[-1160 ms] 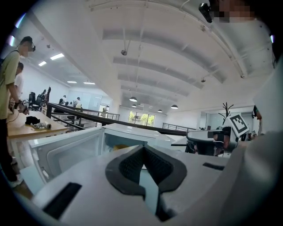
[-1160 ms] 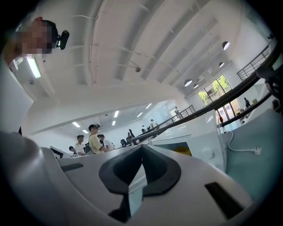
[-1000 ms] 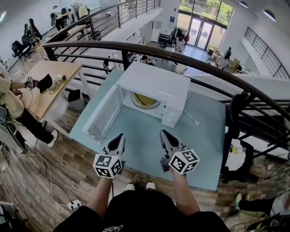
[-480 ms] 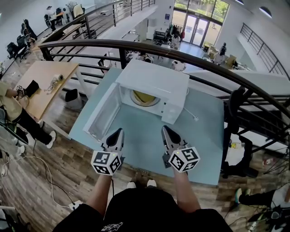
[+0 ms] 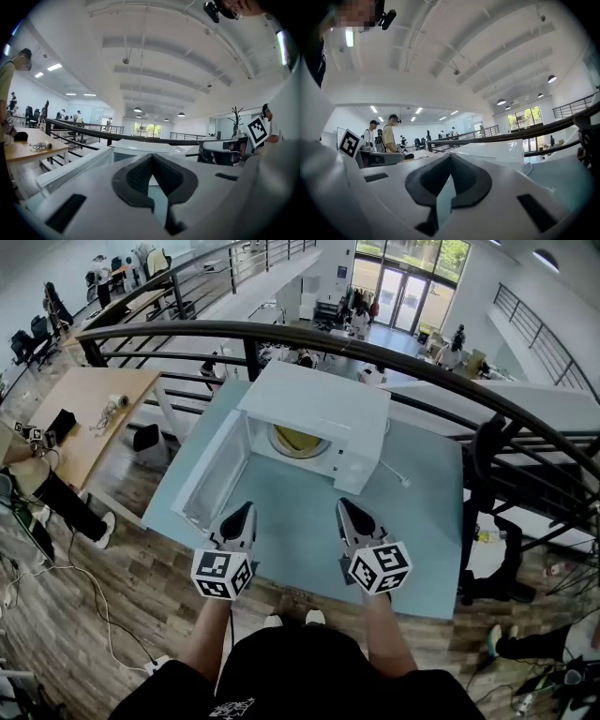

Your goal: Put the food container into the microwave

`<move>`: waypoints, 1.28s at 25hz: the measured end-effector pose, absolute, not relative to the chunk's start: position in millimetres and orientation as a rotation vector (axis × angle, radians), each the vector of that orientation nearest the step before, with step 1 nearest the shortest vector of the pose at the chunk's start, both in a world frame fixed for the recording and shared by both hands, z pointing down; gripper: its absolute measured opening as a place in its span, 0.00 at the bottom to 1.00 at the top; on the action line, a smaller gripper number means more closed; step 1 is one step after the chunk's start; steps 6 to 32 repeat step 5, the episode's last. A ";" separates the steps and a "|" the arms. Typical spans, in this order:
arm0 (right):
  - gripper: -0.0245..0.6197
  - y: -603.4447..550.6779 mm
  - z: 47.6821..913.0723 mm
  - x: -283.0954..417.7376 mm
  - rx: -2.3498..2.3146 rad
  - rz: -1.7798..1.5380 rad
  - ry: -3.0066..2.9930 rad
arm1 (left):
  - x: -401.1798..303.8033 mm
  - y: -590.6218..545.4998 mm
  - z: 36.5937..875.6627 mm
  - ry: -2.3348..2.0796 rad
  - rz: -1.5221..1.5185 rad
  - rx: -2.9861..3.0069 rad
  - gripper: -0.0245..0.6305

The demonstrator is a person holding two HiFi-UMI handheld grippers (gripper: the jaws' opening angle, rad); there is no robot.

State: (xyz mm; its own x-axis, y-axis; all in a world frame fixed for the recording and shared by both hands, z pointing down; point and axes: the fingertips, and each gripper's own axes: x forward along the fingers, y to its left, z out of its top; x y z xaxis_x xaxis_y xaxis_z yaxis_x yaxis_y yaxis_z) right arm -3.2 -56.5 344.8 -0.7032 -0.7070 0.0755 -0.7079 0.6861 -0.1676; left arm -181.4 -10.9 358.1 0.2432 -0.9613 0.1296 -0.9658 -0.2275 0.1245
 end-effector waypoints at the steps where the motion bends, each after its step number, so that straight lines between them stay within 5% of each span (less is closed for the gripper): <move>1: 0.05 -56.8 344.6 -3.0 1.210 0.281 -2.877 | -180.0 -11.1 357.9 -1.828 0.044 2.337 0.05; 32: 0.05 -57.8 342.7 -1.4 1.219 0.261 -2.868 | -174.0 -11.7 355.4 -1.819 0.052 2.358 0.05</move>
